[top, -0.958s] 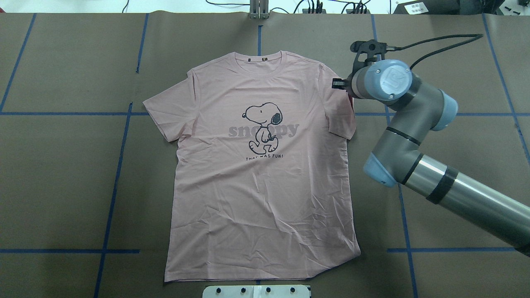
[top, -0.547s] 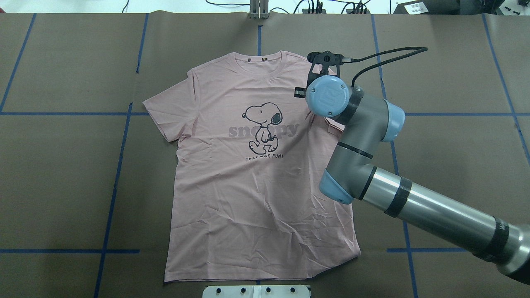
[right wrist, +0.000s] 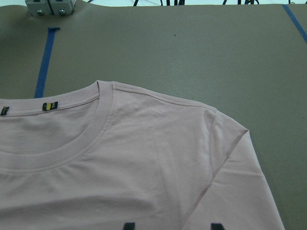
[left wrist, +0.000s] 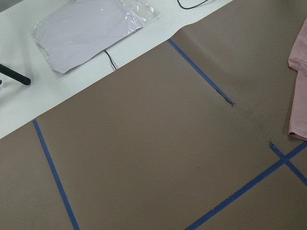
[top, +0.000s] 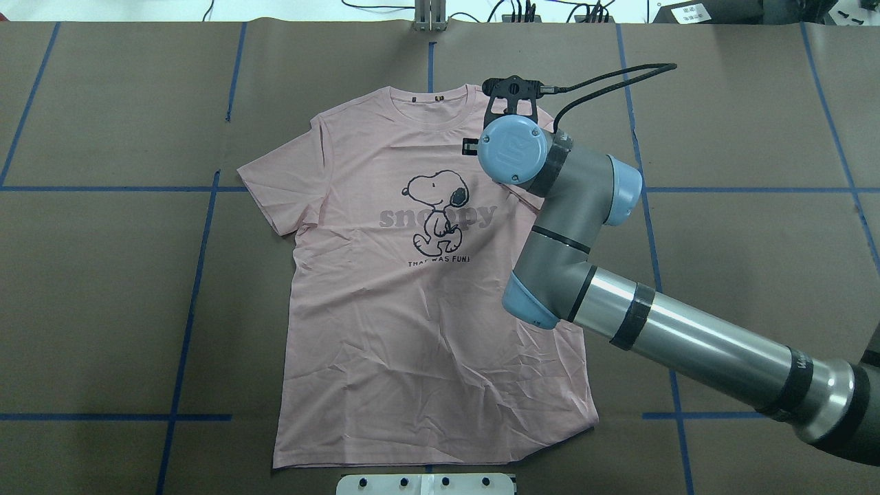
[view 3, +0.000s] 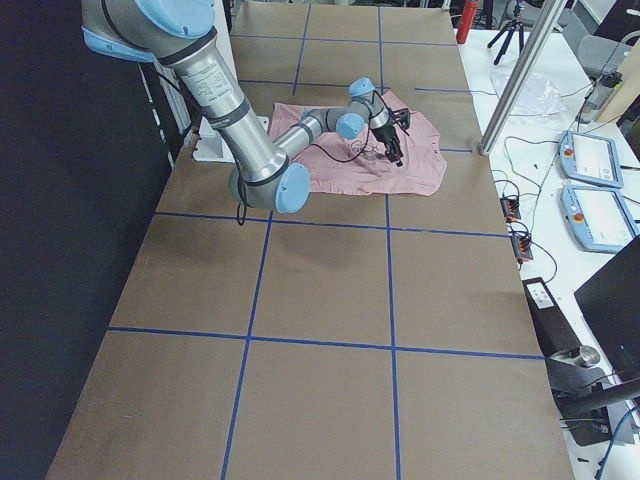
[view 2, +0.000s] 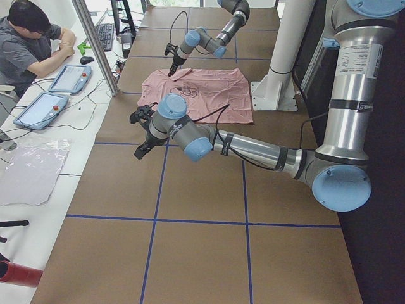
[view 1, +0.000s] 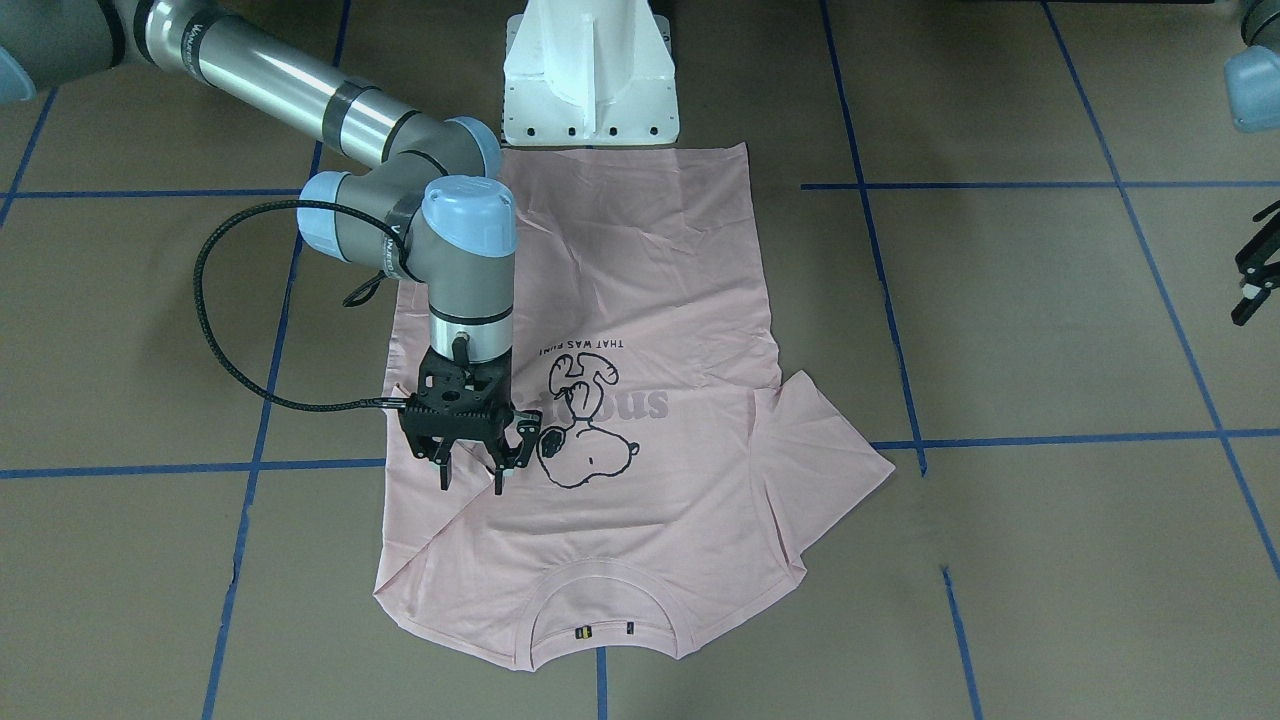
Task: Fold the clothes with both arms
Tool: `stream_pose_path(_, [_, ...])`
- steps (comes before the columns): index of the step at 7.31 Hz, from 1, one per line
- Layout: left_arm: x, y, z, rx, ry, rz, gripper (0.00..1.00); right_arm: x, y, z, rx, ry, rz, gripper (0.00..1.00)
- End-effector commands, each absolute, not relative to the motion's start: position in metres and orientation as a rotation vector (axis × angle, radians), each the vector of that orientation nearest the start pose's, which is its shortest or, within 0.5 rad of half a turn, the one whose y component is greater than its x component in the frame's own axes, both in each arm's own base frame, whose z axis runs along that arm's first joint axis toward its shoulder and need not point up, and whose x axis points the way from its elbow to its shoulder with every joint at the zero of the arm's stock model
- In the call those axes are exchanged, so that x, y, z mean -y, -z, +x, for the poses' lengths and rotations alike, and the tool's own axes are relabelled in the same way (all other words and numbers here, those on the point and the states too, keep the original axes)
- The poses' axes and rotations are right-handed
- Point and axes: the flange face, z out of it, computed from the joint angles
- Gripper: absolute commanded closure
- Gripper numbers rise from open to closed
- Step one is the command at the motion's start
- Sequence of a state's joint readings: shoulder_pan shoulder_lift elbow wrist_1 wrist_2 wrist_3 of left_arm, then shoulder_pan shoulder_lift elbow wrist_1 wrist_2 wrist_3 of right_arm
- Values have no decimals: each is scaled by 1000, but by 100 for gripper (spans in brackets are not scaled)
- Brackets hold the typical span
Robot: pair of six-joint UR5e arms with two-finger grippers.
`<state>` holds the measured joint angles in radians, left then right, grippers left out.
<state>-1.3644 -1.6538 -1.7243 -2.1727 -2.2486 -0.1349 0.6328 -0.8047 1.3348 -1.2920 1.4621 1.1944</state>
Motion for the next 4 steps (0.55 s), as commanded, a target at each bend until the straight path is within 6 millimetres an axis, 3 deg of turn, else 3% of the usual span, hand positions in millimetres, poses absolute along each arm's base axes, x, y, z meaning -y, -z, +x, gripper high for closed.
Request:
stream_pose_path(1, [558,-454,105,-813,-178,598,0,625,-269,-464,711,-47,414,0])
stream_pose_path(3, [566,-423,199,-893,-51,499,17,653,-302,-349,787,112,396,0])
stream_pose_path(4, [567,-419,230,-890,-8,486,23,656,-328,-284,818,179,397,0])
